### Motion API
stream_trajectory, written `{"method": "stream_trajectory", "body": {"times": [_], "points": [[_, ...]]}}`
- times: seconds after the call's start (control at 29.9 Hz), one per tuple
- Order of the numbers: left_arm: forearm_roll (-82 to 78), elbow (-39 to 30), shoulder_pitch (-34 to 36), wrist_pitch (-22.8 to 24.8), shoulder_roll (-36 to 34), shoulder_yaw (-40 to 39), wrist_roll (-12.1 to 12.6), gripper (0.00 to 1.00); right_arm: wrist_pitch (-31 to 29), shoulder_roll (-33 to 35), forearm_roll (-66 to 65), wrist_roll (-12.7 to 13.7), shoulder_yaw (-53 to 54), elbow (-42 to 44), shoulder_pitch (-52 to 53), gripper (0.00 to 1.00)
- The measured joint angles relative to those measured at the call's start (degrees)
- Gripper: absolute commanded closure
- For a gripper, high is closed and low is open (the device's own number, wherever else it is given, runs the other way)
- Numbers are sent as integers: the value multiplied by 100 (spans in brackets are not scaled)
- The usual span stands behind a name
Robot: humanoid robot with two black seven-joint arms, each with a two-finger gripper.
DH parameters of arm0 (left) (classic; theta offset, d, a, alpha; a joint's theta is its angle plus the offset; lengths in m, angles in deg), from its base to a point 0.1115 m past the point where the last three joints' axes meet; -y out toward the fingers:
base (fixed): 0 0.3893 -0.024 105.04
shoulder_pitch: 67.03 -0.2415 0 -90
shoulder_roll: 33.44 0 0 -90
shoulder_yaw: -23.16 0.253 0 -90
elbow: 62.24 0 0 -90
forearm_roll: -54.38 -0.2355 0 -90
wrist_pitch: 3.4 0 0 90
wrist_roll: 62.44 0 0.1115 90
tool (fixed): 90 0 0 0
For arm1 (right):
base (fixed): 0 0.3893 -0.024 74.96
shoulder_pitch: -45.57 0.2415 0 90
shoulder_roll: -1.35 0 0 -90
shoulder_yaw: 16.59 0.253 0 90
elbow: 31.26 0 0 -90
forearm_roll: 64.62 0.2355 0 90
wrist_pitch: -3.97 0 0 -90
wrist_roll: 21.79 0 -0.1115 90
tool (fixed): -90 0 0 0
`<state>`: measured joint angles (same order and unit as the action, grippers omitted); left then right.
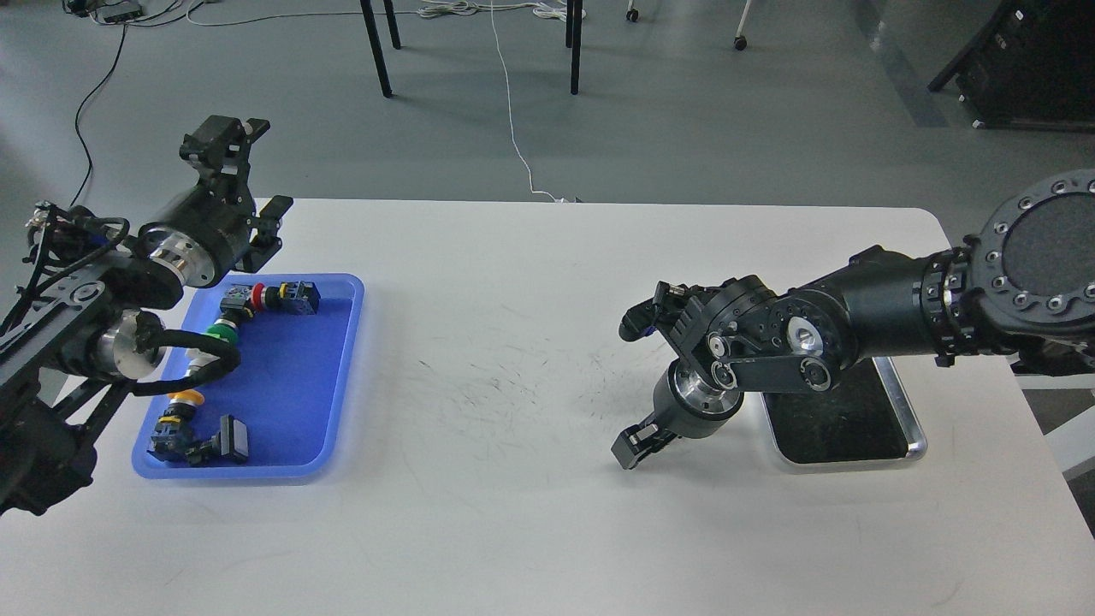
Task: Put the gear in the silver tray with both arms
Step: 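Lower the right gripper onto the black gear and close it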
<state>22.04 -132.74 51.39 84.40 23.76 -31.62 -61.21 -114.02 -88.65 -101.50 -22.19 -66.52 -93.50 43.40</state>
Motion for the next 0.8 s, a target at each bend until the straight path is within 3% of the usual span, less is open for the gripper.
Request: {"method": "stream_trajectory", "body": {"times": [0.03,0.13,0.23,0.4,0.8], "points": [[0,0,0,1,0,0,0,2,0,0,-41,-7,6,-1,-4,63],[0,0,0,-1,0,0,0,2,0,-1,-158,-5,1,0,-12,67],[0,0,3,0,0,0,0,2,0,-1,-193,2,0,17,-12,84],[0,0,6,-8,0,2,0,2,-3,-1,-208,-2,6,53,-3,98],[0,1,6,-9,-17,-10,0,2,0,31,-213,-30,64,-28,274,98]]}}
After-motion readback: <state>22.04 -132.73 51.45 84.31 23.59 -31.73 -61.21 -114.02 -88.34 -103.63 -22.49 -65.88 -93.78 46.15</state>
